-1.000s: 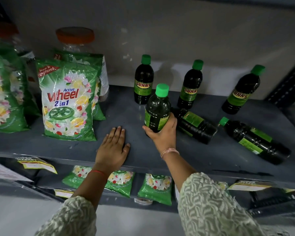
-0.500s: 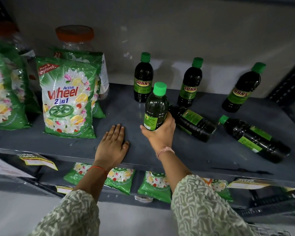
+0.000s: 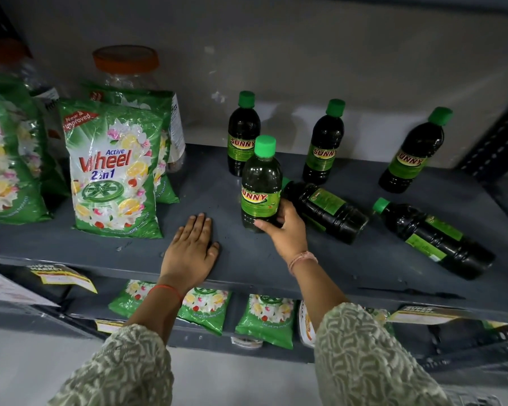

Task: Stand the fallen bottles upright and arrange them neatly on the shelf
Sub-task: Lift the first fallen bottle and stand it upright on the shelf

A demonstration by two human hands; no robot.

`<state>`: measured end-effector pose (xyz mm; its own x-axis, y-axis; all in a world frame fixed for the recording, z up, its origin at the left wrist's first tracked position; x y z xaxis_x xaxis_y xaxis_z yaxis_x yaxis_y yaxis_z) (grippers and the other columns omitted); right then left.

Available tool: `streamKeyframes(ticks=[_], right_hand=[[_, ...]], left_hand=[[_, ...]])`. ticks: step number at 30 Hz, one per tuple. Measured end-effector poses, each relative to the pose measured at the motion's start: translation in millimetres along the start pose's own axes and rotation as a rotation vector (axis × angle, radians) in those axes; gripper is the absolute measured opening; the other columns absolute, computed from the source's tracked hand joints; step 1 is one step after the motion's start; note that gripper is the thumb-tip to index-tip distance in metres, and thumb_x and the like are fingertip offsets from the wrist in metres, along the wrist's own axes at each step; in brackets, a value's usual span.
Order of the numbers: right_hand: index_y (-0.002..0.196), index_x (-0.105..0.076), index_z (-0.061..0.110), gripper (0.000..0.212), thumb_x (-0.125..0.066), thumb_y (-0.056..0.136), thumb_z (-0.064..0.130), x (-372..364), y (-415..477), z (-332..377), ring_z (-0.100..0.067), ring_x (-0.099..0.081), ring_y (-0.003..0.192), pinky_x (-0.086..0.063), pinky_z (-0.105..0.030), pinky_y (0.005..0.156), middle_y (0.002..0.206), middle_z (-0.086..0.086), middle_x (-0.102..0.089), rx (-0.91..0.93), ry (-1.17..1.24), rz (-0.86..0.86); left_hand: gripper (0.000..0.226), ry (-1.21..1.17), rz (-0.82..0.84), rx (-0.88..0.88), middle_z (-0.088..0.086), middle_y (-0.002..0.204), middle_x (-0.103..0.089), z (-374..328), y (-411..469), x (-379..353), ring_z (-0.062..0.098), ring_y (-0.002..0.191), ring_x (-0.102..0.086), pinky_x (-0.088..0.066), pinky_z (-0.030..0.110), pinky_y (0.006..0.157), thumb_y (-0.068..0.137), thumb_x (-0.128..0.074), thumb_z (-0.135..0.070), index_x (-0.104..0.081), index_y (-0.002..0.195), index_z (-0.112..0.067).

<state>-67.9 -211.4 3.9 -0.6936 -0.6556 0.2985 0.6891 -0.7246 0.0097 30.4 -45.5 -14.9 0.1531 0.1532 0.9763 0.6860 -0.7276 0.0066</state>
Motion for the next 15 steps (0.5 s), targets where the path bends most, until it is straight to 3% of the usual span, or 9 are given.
streamKeyframes(ticks=[4,7,9,11,15], right_hand=[[0.141,-0.029,0.018,0.069,-0.061,0.080,0.005,1.0,6.0,-9.3,-0.021,-0.042,0.130,-0.031,-0.047,0.113,0.141,-0.007,-0.045,-0.036,0.033,0.201],[0.142,-0.019,0.021,0.109,-0.083,0.054,0.030,-1.9,7.9,-9.3,-0.020,-0.041,0.131,-0.034,-0.042,0.111,0.142,-0.007,-0.042,-0.008,0.050,0.153],[0.137,-0.028,0.016,0.119,-0.088,0.038,0.043,-4.5,7.5,-6.3,-0.025,-0.042,0.128,-0.038,-0.044,0.108,0.137,-0.011,-0.043,0.026,-0.028,0.014],[0.130,-0.035,0.010,0.105,-0.089,0.044,0.036,-6.3,4.3,-1.8,-0.028,-0.045,0.123,-0.041,-0.043,0.105,0.131,-0.014,-0.046,0.042,-0.071,-0.065],[0.122,-0.045,0.007,0.071,-0.082,0.063,0.020,-3.6,3.7,-2.0,-0.028,-0.058,0.111,-0.048,-0.038,0.096,0.119,-0.015,-0.061,0.009,-0.068,-0.052]], left_hand=[[0.091,-0.003,0.002,-0.001,0.006,0.157,-0.006,-0.6,-0.3,0.4,0.019,0.146,-0.003,-0.002,0.032,0.118,0.065,0.008,-0.054,-0.008,0.144,-0.012],[0.091,-0.004,-0.001,0.004,0.006,0.157,-0.007,-0.3,0.1,0.3,0.019,0.146,-0.004,-0.002,0.033,0.119,0.065,0.007,-0.054,-0.009,0.144,-0.012],[0.090,-0.011,-0.005,0.001,0.006,0.157,-0.008,0.3,-0.2,0.4,0.019,0.146,-0.004,-0.003,0.033,0.119,0.066,0.007,-0.054,-0.010,0.144,-0.012],[0.090,-0.016,-0.003,-0.004,0.007,0.157,-0.007,0.4,-0.9,0.0,0.019,0.146,-0.003,-0.002,0.033,0.119,0.066,0.007,-0.054,-0.009,0.144,-0.012],[0.090,-0.012,0.002,-0.001,0.006,0.157,-0.006,0.3,-0.7,0.4,0.019,0.146,-0.003,-0.001,0.032,0.118,0.065,0.007,-0.054,-0.008,0.144,-0.012]])
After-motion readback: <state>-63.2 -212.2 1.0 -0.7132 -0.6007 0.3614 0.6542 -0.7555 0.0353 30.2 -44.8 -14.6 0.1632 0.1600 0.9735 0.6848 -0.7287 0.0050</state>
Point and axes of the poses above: each hand's wrist, its own y-axis towards the middle knuckle, its own x-axis out of the back of the hand, z = x × y, the point moved 4 cm from there along y, towards the middle knuckle
